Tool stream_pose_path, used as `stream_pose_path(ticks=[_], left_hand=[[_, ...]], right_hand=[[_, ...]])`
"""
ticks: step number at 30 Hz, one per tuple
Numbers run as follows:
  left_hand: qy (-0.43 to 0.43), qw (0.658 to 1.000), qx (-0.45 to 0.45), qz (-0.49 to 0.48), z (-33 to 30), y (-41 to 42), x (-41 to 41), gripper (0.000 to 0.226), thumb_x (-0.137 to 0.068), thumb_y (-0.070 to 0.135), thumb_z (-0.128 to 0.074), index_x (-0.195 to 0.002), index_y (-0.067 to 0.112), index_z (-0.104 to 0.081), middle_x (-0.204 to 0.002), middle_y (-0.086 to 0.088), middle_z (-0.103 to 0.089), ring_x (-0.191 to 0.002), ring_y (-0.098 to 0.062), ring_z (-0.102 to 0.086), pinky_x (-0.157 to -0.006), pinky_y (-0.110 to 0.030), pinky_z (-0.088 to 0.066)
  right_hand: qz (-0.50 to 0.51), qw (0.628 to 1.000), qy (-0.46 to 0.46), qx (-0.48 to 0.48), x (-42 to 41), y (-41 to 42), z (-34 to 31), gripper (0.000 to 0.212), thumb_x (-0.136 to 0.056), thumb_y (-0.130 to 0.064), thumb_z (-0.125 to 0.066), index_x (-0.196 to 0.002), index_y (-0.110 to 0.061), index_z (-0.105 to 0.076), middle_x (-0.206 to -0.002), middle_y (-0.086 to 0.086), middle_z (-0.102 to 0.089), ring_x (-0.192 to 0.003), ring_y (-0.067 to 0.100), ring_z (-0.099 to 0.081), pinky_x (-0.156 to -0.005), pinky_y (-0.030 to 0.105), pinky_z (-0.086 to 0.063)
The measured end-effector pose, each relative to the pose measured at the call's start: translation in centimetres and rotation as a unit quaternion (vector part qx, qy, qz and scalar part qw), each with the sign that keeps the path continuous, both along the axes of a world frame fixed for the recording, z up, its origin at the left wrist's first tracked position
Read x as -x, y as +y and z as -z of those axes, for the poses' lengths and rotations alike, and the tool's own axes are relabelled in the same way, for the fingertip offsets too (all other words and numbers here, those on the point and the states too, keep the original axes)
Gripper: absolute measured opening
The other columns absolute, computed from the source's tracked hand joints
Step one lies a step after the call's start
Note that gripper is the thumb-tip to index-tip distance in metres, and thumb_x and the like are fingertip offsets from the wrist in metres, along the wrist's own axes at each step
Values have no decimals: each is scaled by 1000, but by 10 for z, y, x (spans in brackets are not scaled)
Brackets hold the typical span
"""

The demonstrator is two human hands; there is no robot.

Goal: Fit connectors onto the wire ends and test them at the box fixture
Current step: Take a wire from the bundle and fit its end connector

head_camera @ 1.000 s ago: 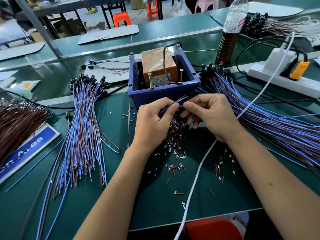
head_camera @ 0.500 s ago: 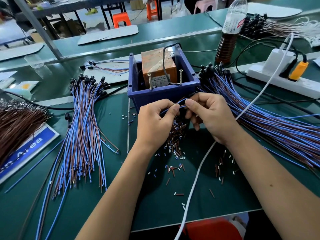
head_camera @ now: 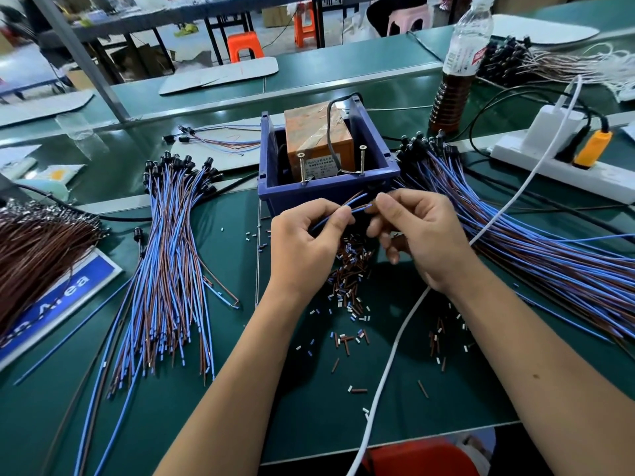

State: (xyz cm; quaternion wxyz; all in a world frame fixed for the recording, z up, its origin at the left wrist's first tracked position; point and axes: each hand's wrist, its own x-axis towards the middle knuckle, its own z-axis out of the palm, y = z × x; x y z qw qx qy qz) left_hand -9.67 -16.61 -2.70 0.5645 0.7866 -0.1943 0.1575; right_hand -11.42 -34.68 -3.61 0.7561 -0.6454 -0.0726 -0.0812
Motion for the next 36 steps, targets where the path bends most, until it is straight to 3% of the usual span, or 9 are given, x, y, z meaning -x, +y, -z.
stream_pose_path(ticks=[4,7,12,18,20,22,27,31,36], left_hand=[[-3,1000,5,14,1,-1,0,17,-95,19,-68,-80,19,-76,-57,15,-60,-55,-1,-52,-57,-24,-40],[1,1000,25,18,1,-1,1,15,-96,18,-69,-84,17,-78,-59,6,-63,-56,-6,-55,-56,-27,-45],[0,999,46,7,2,-3,3,14,-96,15,-69,-85,13,-78,-61,3,-65,-58,-10,-58,-59,-31,-49],[-15,993,116,-28,1,1,2,18,-98,13,-67,-83,6,-76,-59,4,-61,-55,-7,-52,-58,-22,-42],[-25,992,120,-21,0,-2,5,18,-98,12,-67,-84,4,-76,-61,4,-63,-58,-8,-55,-60,-22,-44],[-28,992,123,-2,0,-8,9,16,-97,9,-67,-86,3,-76,-64,4,-65,-61,-9,-58,-64,-24,-47],[-28,987,149,46,2,-10,12,12,-97,8,-68,-91,2,-77,-75,0,-72,-70,-16,-67,-67,-34,-55],[-51,990,123,54,2,-13,14,11,-96,10,-70,-92,4,-78,-79,-6,-72,-73,-22,-68,-66,-43,-56],[-126,991,46,19,-1,-11,13,8,-95,7,-72,-90,7,-78,-82,0,-65,-75,-17,-64,-65,-30,-50]], right_hand=[[-1,999,-37,21,2,6,-1,12,-97,-19,-71,-87,-20,-77,-71,9,-71,-51,16,-58,-40,24,-44],[9,999,-42,17,2,4,-1,10,-97,-16,-71,-88,-16,-76,-70,10,-70,-51,16,-56,-40,24,-44],[-4,1000,-31,-3,1,6,-1,10,-94,-22,-73,-87,-15,-75,-70,9,-69,-52,14,-56,-41,22,-43],[56,994,-14,-88,-2,-7,-4,10,-97,-13,-70,-87,-14,-73,-70,6,-68,-52,11,-52,-41,21,-41],[37,997,-19,-60,1,-3,-4,4,-90,-17,-79,-92,-15,-76,-70,9,-69,-51,11,-53,-41,22,-42],[-4,999,-19,-50,4,10,-2,14,-84,-23,-83,-96,-17,-79,-71,8,-71,-50,10,-55,-41,21,-42],[-38,991,-5,-130,6,22,-7,16,-80,-27,-83,-93,-17,-81,-68,2,-69,-49,6,-52,-39,17,-38],[-44,988,-1,-146,9,20,-10,13,-77,-25,-84,-87,-16,-81,-66,2,-67,-50,6,-51,-39,16,-37],[-38,988,-3,-149,12,20,-14,6,-80,-17,-76,-82,-17,-82,-62,0,-62,-50,7,-48,-39,17,-37]])
